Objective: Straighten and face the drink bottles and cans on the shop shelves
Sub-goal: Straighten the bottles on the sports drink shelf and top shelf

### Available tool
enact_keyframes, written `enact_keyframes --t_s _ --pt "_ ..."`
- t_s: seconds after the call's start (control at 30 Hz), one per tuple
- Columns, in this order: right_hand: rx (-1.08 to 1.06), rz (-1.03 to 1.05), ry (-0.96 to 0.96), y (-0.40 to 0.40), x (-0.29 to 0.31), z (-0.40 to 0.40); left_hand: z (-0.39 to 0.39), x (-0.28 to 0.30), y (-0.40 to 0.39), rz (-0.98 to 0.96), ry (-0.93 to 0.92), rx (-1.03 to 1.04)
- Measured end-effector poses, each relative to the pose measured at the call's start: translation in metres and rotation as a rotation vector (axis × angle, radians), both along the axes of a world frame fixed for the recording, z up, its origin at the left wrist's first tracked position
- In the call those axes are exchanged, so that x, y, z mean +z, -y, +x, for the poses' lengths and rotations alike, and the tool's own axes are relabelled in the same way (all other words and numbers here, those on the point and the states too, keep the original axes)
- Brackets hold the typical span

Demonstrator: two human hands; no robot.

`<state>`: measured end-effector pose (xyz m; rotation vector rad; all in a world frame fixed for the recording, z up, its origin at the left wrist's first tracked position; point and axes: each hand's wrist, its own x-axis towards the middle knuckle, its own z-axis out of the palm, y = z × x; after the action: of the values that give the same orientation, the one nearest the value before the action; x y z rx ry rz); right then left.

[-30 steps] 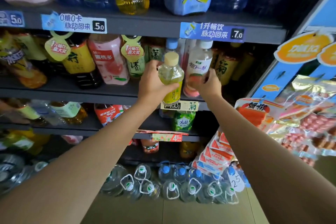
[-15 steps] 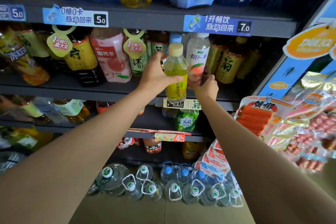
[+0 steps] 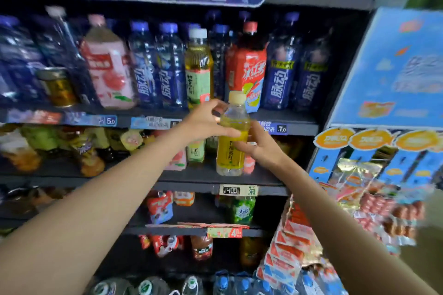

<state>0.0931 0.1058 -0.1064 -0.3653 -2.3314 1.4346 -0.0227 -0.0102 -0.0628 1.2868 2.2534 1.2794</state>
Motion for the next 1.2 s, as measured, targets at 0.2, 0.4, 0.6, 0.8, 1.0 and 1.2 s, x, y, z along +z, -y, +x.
enact_keyframes --t_s 0.2,0.4,0.6,0.8,1.0,1.2 --pt "-0.373 0.378 -0.379 0.012 0.148 -0.007 0.025 0.154 -0.011 0.31 -0.142 0.054" --pt "-0.544 0.52 -0.54 -0.032 0.239 -0.002 0.041 0.239 -0.062 0.52 -0.229 0.056" --pt "-0.688 0.442 -0.722 -0.102 0.303 0.006 0.044 0.285 -0.117 0.507 -0.44 0.061" --pt "-0.663 0.29 -0.6 -0.176 0.32 0.001 0.037 0.258 -0.161 0.345 -0.806 0.145" --pt "-0.611 0.347 -0.539 -0.203 0.295 -0.016 0.02 0.21 -0.187 0.142 -1.056 0.276" --pt "-0.542 0.319 -0.429 -0.203 0.277 -0.035 0.018 0.194 -0.188 0.167 -1.139 0.254"
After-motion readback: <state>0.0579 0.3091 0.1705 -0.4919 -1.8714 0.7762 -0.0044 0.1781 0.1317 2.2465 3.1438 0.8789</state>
